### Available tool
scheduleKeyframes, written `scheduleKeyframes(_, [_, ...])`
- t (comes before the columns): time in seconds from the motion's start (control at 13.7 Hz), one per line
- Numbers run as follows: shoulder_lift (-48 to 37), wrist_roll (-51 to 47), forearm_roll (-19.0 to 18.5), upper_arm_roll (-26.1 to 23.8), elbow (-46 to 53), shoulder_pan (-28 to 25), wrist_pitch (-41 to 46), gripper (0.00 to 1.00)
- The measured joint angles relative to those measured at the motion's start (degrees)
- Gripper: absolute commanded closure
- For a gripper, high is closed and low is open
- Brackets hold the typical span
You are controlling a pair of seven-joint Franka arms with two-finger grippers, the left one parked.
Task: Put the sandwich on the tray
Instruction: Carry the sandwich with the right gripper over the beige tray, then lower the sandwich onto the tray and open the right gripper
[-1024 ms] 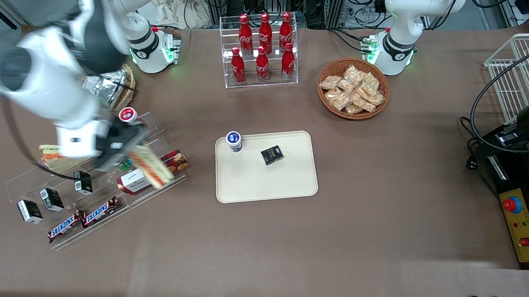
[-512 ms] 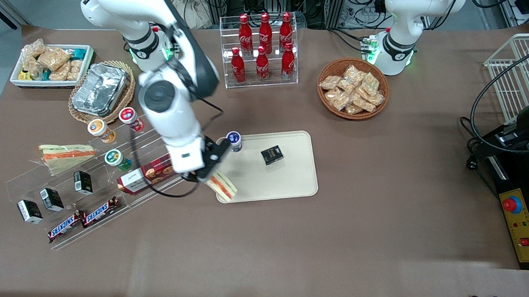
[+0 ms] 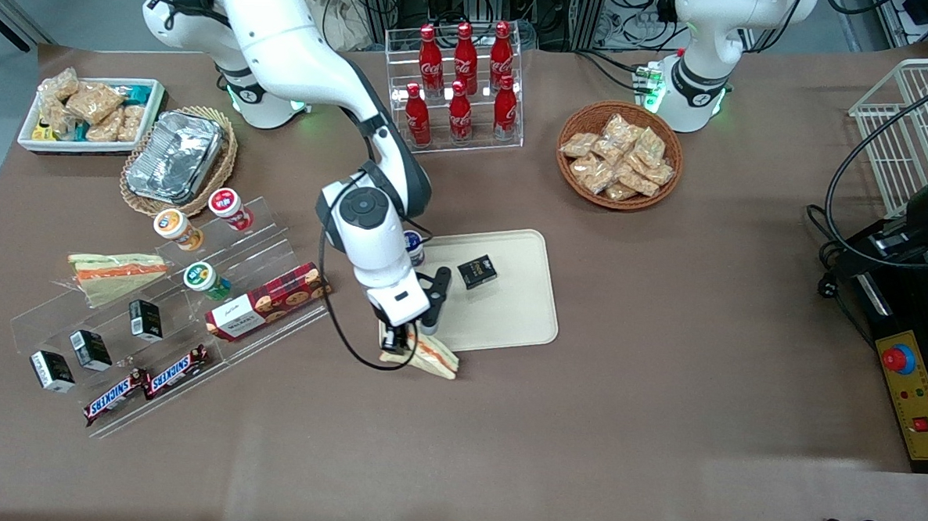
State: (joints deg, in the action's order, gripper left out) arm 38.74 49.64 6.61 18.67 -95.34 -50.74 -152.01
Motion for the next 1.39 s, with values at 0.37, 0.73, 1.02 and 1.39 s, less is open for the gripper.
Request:
scheduleKeyframes(0.37, [0.92, 12.65, 0.0, -6.08, 0.65, 4.17, -0.94, 1.0])
scheduleKeyframes(0.73, [1.09, 14.66, 0.0, -8.42, -0.93, 5.26, -0.77, 1.0])
scheduleKeyframes(1.02, [1.06, 14.64, 0.92, -9.54, -3.13, 5.27, -0.18, 1.0])
scheduleKeyframes(1.39, [1.01, 14.72, 1.06, -9.92, -2.65, 5.11, -0.22, 0.01])
